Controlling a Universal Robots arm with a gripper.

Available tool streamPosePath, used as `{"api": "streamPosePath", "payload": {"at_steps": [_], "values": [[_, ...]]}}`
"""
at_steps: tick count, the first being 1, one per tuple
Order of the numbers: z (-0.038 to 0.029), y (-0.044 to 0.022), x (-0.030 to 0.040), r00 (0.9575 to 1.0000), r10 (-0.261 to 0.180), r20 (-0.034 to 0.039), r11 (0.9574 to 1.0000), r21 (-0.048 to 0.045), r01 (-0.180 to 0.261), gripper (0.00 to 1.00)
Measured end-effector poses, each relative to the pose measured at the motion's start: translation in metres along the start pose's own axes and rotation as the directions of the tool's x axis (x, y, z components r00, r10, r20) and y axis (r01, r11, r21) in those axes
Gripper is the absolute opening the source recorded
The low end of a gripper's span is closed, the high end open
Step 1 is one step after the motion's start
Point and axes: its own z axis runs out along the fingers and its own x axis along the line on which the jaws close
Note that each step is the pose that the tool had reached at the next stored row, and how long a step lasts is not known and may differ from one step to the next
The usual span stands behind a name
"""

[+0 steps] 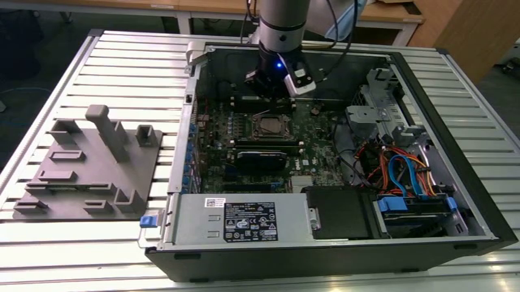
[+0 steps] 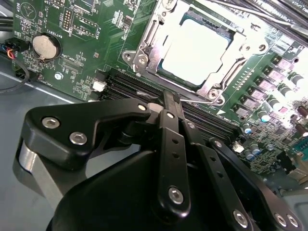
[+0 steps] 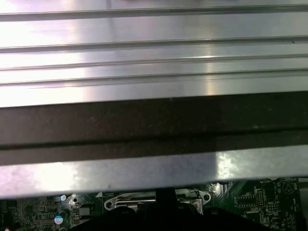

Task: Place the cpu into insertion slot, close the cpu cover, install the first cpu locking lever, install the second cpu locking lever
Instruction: 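Install the first cpu locking lever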

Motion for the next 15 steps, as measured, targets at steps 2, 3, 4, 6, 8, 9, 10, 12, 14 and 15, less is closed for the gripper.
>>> {"api": "streamPosePath", "payload": {"at_steps": [2,3,4,6,8,9,10,12,14,15], "values": [[0.0004,0.0000,-0.0008,1.0000,0.000,-0.0006,1.0000,0.0002,0.000,0.10],[0.0006,0.0000,-0.0012,1.0000,0.000,-0.0009,1.0000,0.0002,0.000,0.10],[0.0008,0.0001,-0.0016,1.0000,0.000,-0.0011,1.0000,0.0002,0.000,0.10],[0.0013,0.0001,-0.0024,1.0000,0.000,-0.0014,1.0000,0.0002,0.000,0.10],[0.0019,0.0001,-0.0031,1.0000,0.000,-0.0017,1.0000,0.0002,0.000,0.10],[0.0021,0.0001,-0.0034,1.0000,0.000,-0.0018,1.0000,0.0002,0.000,0.10],[0.0023,0.0001,-0.0037,1.0000,0.000,-0.0020,1.0000,0.0003,0.000,0.10],[0.0028,0.0001,-0.0043,1.0000,0.000,-0.0022,1.0000,0.0003,0.000,0.10],[0.0033,0.0001,-0.0048,1.0000,0.000,-0.0024,1.0000,0.0003,0.000,0.10],[0.0035,0.0001,-0.0050,1.0000,0.000,-0.0025,1.0000,0.0003,0.000,0.10]]}}
